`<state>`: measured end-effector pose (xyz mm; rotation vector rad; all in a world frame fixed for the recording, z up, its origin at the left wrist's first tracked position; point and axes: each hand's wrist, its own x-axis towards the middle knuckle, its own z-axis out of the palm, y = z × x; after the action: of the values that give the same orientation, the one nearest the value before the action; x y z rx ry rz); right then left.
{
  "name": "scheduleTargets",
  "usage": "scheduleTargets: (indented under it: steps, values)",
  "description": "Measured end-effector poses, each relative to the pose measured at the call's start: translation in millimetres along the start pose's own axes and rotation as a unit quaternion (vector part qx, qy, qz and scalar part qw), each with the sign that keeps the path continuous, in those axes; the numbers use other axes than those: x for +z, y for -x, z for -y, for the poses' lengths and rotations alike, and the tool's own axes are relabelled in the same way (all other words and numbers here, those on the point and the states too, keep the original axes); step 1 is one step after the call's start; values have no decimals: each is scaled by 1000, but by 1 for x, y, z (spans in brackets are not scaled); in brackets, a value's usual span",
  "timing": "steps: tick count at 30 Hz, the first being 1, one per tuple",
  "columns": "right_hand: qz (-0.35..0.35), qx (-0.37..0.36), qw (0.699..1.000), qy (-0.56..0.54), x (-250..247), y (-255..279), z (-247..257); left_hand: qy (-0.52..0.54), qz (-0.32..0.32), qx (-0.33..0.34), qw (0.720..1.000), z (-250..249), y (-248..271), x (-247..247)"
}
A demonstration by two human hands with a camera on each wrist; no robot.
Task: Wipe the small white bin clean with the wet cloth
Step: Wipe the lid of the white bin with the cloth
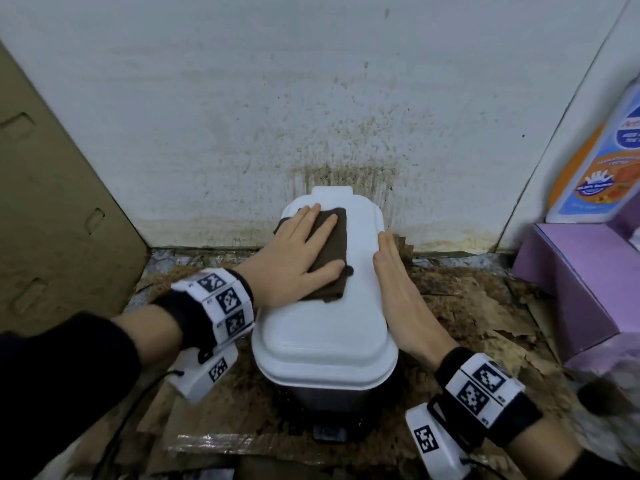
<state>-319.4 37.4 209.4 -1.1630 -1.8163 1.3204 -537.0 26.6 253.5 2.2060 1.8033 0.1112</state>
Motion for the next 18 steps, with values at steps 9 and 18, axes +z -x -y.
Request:
scheduleTargets:
  steps: [9,18]
  values:
    - [1,2,999,35,-1,1,4,9,-46,1,999,10,-19,3]
    - [10,4,996,84,-3,5,8,76,-71,4,995,-16,51,29]
